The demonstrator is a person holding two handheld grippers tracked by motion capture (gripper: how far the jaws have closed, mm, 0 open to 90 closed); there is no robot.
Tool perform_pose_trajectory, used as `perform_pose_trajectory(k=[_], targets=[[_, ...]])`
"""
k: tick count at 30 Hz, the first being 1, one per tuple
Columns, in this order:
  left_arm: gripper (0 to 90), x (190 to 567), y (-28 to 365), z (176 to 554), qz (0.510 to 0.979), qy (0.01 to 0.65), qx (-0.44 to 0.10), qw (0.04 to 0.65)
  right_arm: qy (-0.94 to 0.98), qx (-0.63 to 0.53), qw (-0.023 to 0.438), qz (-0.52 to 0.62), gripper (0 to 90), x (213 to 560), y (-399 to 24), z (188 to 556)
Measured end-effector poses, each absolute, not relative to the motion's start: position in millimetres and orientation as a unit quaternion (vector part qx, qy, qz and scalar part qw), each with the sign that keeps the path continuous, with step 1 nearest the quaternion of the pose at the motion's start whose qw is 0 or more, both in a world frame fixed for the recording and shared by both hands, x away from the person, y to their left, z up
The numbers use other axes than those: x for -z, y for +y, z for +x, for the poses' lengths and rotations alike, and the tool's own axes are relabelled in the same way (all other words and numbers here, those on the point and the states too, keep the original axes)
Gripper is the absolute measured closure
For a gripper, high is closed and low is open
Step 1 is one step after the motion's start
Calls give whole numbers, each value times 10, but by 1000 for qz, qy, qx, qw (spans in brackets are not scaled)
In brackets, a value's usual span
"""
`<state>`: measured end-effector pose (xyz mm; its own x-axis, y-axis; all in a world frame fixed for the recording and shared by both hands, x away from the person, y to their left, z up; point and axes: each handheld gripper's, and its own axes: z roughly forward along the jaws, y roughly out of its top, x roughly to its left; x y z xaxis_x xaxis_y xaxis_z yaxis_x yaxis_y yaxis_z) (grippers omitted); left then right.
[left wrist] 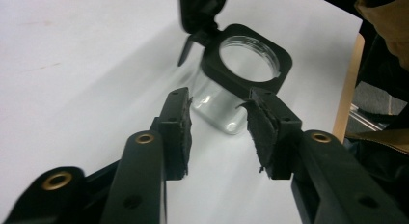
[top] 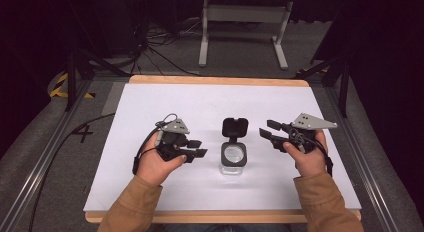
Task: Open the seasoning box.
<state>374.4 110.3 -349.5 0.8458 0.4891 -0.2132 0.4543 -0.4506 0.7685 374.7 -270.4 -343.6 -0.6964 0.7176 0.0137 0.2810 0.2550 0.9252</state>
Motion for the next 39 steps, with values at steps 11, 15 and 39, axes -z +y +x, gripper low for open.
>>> perform_pose_trajectory(k=[11, 15, 39], targets=[[464, 3574, 1535, 3858, 840, 313, -71, 437, 785, -461, 182, 372, 418, 3510, -3131, 3850], [423, 3712, 1656, 3960, 845, 340, -76, 406, 793, -420, 187, 399, 408, 3616, -3253, 3918], [329, 4427, 1734, 4284, 847, 400, -72, 343, 794, -355, 166, 466, 378, 4329, -3538, 4217]])
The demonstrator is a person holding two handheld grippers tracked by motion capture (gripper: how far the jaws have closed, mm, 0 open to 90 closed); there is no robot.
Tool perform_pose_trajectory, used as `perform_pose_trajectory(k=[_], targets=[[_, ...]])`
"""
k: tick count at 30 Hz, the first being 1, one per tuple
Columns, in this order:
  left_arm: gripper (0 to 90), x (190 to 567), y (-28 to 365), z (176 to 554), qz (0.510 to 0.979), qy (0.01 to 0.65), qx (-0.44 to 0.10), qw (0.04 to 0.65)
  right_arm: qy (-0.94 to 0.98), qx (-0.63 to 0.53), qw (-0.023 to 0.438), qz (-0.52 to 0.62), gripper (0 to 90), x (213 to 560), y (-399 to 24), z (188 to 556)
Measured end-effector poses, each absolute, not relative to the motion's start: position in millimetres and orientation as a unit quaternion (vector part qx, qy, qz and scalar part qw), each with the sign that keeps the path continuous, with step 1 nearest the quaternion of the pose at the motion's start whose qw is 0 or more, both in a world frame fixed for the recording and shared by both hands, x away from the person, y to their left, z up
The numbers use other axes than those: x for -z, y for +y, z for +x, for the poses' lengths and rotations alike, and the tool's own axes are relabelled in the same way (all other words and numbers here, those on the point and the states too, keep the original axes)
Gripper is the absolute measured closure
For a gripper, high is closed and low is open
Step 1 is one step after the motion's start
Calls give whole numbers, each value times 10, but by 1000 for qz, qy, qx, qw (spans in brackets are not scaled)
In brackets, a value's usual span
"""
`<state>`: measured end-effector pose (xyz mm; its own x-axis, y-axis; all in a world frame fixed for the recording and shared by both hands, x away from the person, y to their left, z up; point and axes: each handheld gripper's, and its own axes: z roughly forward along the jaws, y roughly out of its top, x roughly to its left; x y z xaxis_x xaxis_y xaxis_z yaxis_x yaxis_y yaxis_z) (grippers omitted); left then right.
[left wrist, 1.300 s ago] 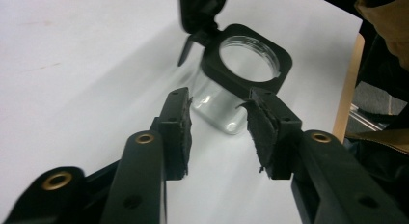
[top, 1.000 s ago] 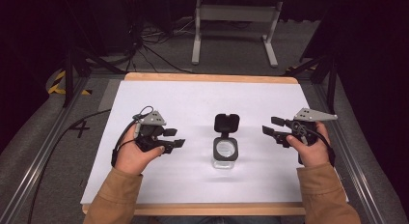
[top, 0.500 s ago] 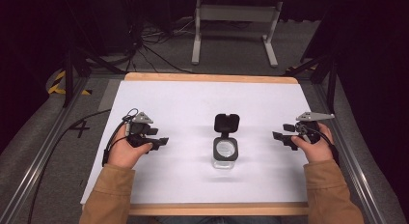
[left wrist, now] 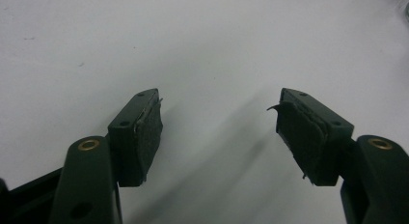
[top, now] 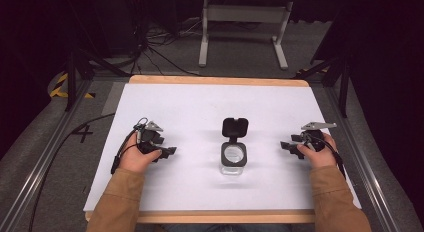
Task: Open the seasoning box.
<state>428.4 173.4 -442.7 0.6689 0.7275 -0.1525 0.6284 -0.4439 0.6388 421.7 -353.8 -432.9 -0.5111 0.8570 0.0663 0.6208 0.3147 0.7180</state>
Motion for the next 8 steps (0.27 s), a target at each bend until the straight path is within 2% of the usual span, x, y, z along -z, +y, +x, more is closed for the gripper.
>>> perform_pose_trajectory(k=[8], targets=[[298, 4470, 1710, 4294, 846, 392, -101, 348, 795, -356, 198, 449, 367, 4357, -3505, 4213]])
